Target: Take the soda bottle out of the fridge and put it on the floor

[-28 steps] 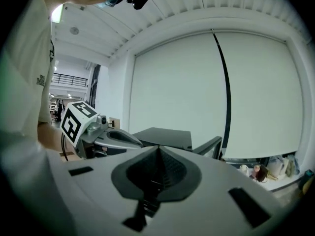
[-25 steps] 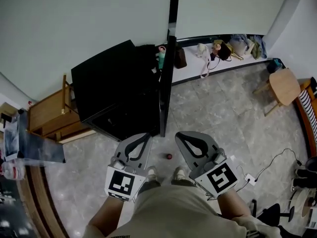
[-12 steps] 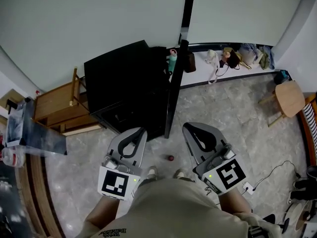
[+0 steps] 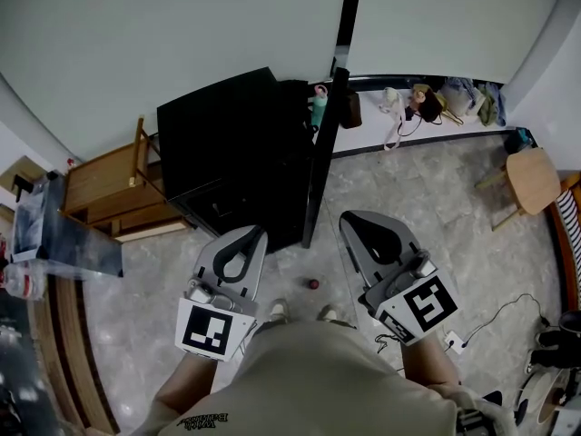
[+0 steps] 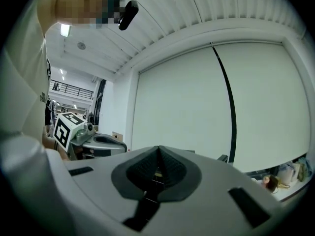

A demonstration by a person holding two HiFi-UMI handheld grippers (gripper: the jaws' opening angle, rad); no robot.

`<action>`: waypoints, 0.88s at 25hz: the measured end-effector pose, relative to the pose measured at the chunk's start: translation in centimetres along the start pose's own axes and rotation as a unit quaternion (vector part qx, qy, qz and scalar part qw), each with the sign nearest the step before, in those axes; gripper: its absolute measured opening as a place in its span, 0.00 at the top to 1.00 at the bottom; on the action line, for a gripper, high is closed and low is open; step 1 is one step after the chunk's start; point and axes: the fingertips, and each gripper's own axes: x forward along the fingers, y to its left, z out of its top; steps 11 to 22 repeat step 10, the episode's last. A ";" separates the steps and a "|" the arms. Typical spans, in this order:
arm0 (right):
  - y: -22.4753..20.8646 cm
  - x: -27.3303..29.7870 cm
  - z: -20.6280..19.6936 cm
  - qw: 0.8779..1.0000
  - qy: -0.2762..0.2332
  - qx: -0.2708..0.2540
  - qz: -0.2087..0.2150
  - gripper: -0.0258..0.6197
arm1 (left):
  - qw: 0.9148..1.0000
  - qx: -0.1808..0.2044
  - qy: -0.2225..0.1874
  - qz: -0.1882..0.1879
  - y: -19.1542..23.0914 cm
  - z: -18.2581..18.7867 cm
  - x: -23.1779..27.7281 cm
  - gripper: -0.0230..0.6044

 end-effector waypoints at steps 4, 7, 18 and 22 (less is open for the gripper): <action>0.1 0.1 -0.1 1.000 0.003 0.003 -0.004 0.97 | 1.000 0.005 0.005 -0.005 -0.1 0.0 0.1 0.94; -0.3 0.1 -0.8 1.000 0.013 -0.008 -0.011 0.97 | 1.000 0.007 0.011 -0.007 0.1 -0.2 0.3 0.94; -0.8 0.3 -0.8 1.000 0.015 -0.010 -0.019 0.97 | 1.000 0.004 0.019 -0.011 0.5 -0.7 0.5 0.94; -0.8 0.3 -0.8 1.000 0.015 -0.010 -0.019 0.97 | 1.000 0.004 0.019 -0.011 0.5 -0.7 0.5 0.94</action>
